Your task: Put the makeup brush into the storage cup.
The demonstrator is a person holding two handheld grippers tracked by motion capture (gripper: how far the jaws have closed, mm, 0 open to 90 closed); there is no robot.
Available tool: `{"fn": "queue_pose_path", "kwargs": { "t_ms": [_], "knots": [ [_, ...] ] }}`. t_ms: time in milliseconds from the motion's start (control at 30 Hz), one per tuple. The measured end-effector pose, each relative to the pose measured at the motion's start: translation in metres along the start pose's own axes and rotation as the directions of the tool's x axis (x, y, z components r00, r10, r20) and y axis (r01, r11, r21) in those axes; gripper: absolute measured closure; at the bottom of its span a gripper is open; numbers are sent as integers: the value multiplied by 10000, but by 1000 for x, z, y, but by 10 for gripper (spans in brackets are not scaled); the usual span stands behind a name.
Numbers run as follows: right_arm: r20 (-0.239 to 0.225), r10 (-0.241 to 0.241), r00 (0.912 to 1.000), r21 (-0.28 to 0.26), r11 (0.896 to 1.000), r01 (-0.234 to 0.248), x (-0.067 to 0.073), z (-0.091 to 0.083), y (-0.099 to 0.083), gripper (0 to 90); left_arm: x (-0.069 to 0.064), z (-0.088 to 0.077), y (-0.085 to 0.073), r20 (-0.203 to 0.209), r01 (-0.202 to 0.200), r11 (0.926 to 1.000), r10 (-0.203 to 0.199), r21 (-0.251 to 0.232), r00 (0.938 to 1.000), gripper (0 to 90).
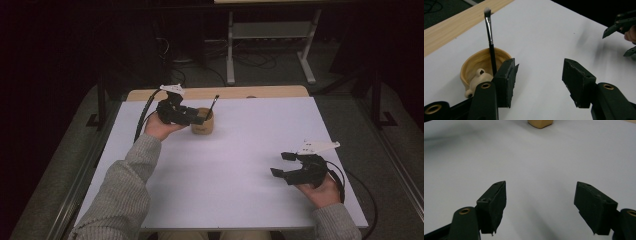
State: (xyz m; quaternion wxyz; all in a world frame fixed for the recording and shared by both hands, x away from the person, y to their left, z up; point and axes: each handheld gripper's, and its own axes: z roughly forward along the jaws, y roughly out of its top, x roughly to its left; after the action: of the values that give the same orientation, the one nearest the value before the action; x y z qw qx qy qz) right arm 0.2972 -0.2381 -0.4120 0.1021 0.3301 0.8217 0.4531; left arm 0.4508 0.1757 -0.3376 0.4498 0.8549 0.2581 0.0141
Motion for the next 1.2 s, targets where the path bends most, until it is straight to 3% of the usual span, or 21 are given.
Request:
{"fn": "queue_pose_path", "kwargs": {
  "t_ms": [333, 467, 733, 900, 1000, 1200],
  "knots": [
    [-64, 40, 10000, -109, 9999, -40, 0, -2, 0, 250, -5, -4, -8, -265, 112, 9999, -112, 11, 9996, 407],
    [-70, 48, 10000, -185, 9998, -49, 1, -2, 0, 251, -7, -6, -11, -341, 352, 9993, -356, -129, 9988, 402],
    [-74, 52, 10000, -229, 9997, -53, 3, -3, 0, 250, -23, -11, -17, -720, 147, 9998, -154, -107, 9973, 379],
    [-16, -44, 10000, -236, 9997, 44, 5, -4, 0, 251, -31, -16, -28, -758, 242, 9986, -278, -474, 9967, 362],
    [19, -78, 10000, -195, 9998, 79, 7, -4, 0, 251, -33, -15, -37, -886, 271, 9992, -295, -284, 9956, 353],
    [39, -118, 9999, -204, 9997, 119, 8, -4, -1, 251, -38, -21, -48, -893, 377, 9982, -417, -459, 9951, 337]
  ]
}}
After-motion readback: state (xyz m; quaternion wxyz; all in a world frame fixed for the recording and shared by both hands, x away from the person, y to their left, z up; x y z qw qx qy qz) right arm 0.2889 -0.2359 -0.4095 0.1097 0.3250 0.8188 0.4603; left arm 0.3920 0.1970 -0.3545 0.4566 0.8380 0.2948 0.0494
